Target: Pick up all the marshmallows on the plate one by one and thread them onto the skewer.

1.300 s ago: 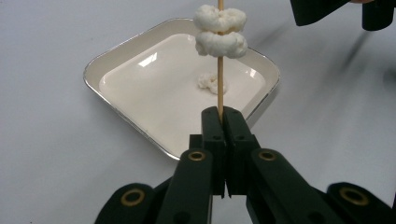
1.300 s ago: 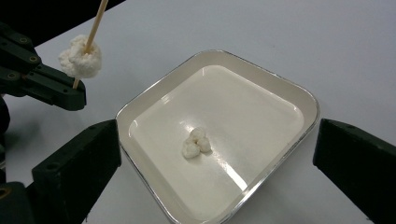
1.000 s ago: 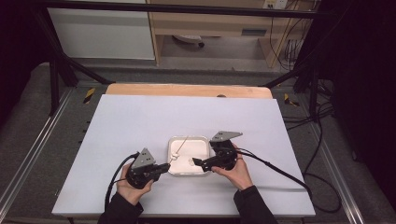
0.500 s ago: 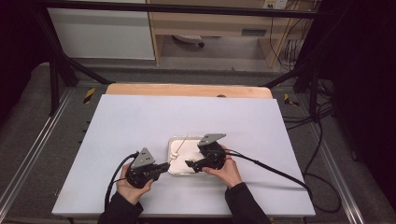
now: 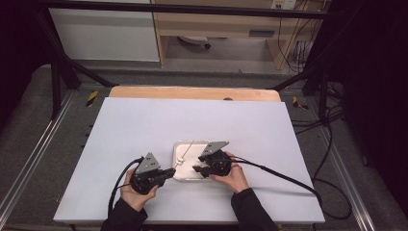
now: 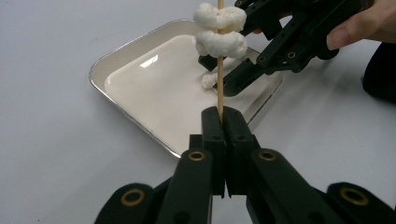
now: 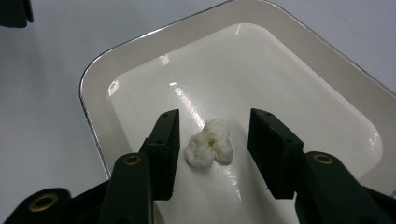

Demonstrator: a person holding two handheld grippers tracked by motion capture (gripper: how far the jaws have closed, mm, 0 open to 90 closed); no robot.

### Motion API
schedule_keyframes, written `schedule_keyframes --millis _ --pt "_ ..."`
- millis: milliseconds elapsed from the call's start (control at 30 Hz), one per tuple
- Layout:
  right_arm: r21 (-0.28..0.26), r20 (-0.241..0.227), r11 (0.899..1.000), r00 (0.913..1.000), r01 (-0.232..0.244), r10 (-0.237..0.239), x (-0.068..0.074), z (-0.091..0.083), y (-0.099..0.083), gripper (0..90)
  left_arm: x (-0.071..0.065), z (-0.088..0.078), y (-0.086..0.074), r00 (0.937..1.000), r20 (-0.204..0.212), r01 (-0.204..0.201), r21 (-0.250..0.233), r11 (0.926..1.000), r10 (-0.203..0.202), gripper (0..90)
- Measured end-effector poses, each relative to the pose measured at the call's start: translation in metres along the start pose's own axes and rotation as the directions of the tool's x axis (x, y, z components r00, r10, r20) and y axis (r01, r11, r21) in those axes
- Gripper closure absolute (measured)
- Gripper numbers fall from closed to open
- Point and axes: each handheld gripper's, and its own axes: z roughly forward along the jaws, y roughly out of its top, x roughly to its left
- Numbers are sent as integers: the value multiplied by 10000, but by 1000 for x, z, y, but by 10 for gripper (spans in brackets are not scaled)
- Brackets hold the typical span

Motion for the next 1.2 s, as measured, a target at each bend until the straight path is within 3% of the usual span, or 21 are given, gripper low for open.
schedule_keyframes --millis 267,567,800,967,1133,1200 --pt "70 -11 9996 9997 263 -263 1 2 -2 637 0 0 0 10000 20 -22 5 10000 22 885" --pt "88 55 9999 9999 141 -141 0 2 -2 711 -2 1 0 9999 69 -74 36 10000 73 885" --pt "57 116 9995 9994 -317 316 -2 2 -2 744 -2 1 0 9999 90 -82 24 10000 82 884" --pt "-271 -124 9971 9974 -706 703 -3 -7 2 749 -2 1 0 9999 104 -85 -1 10000 85 884" --pt "-789 -489 9889 9912 -1263 1227 -6 -23 7 749 -3 1 1 9998 145 -138 -44 9999 139 885" --pt "-1152 -746 9789 9842 -1685 1606 -8 -31 7 749 -4 0 1 9997 182 -188 -75 9998 190 884"
